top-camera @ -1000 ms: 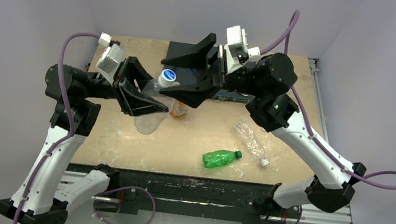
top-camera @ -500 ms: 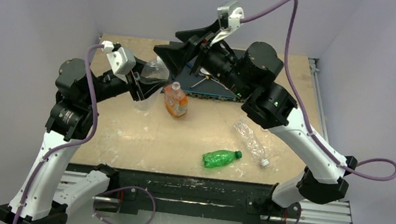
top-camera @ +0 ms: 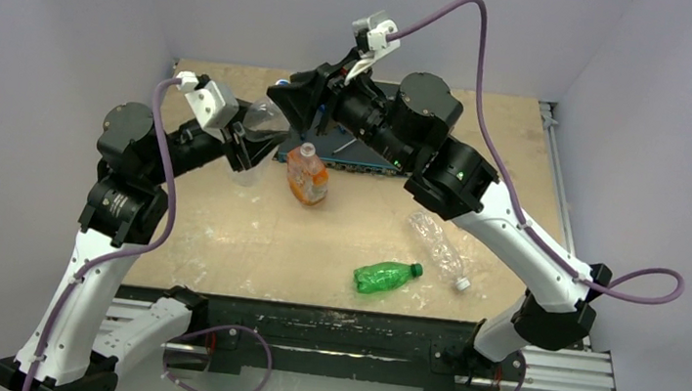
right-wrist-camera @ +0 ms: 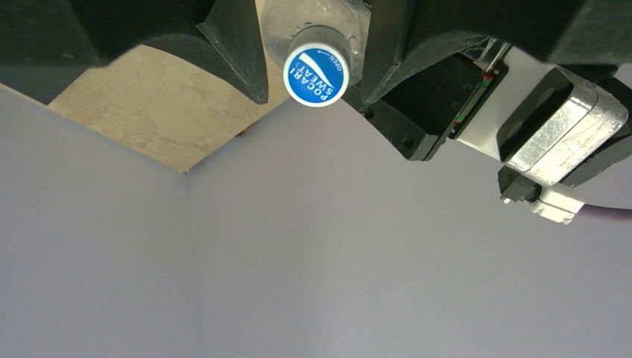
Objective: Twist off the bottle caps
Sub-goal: Unscrew the bottle cap from the plastic bottle.
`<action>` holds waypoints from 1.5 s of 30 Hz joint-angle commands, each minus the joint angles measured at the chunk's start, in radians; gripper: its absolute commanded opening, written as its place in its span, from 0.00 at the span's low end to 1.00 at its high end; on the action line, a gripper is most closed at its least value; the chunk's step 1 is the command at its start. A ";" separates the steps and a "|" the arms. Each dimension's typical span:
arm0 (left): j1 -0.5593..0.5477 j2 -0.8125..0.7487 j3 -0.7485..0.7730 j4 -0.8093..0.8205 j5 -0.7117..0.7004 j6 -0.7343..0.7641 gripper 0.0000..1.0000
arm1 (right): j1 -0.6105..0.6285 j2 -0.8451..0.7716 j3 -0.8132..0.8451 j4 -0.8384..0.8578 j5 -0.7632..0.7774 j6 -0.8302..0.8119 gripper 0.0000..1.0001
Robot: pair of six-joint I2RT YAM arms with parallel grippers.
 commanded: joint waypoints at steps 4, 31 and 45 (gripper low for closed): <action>0.005 -0.015 -0.003 0.048 -0.027 0.002 0.00 | 0.000 0.011 0.001 0.021 -0.068 0.034 0.55; 0.005 -0.002 -0.021 0.217 0.476 -0.363 0.00 | -0.121 -0.216 -0.274 0.415 -0.851 -0.004 0.10; 0.005 -0.026 -0.069 0.145 0.337 -0.333 0.00 | -0.130 -0.197 -0.210 0.184 -0.495 -0.055 0.61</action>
